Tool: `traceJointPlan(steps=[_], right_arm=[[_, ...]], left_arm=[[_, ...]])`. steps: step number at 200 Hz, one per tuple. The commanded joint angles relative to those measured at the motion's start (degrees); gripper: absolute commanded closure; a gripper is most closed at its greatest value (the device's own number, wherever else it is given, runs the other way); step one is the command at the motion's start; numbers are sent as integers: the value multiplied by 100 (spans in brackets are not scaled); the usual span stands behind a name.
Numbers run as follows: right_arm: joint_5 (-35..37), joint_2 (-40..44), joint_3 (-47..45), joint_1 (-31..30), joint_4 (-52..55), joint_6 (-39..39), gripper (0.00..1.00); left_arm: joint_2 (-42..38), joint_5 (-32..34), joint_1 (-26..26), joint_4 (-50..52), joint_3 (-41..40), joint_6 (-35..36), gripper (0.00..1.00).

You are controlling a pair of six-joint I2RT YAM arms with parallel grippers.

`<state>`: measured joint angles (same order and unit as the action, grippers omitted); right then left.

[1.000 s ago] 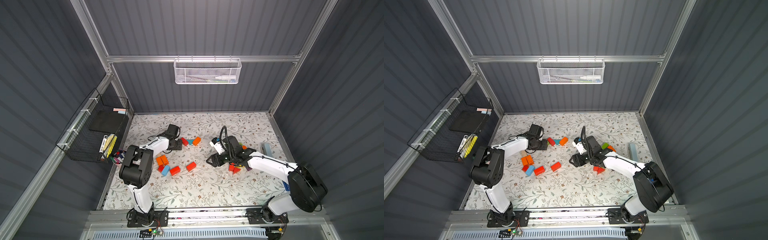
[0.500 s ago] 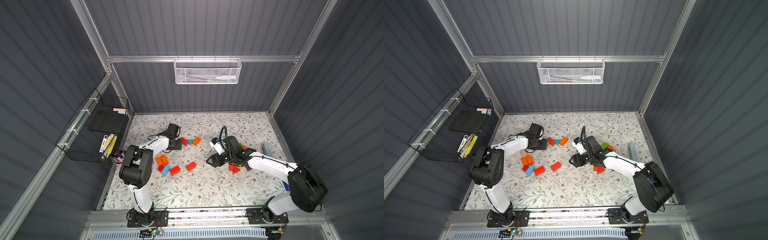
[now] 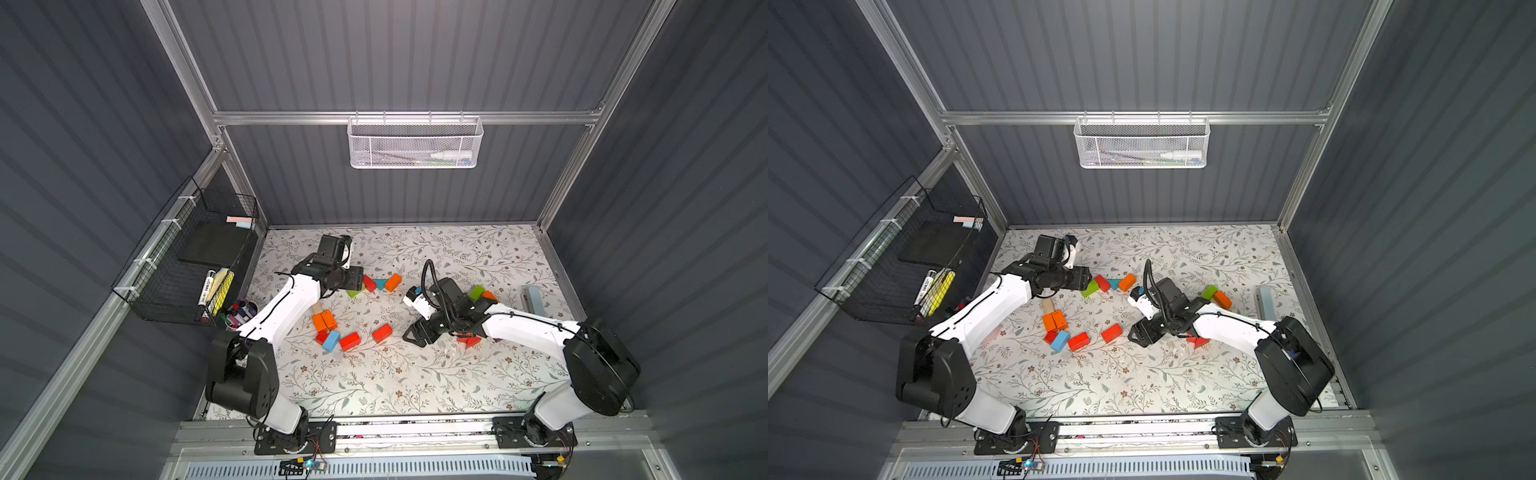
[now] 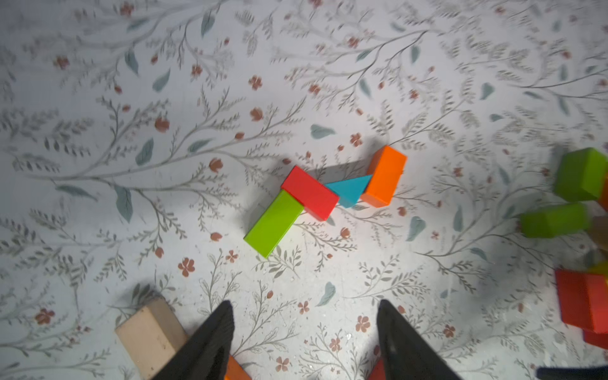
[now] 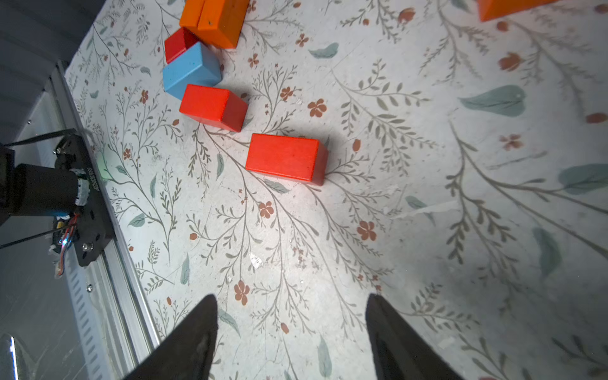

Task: Assemble a heart with building blocks
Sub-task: Adjust the building block at the center of the board.

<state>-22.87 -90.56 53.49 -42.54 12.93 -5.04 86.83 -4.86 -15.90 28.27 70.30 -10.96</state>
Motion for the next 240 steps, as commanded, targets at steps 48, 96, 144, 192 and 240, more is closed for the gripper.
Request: traceJointPlan(steps=[48,96,144,192,240], right_arm=[[1688,-889,732,-697,647,456,21],[2191,-1467,1297,-846,820,424,17],[2394,-2044,1939,-996,979,534,16],[2451,-2514,2608,-1036,1011,625,17],[2505,-2953,3236,-1036,1105,679,22]], left_arm=[[-1071,-140,52,-513,-378,736,1],[-1280,259,189,-750,-674,483,1],[-1563,574,455,-875,-796,278,1],[-1578,508,474,-890,-827,305,1],[-1660,451,483,-987,-893,340,1]])
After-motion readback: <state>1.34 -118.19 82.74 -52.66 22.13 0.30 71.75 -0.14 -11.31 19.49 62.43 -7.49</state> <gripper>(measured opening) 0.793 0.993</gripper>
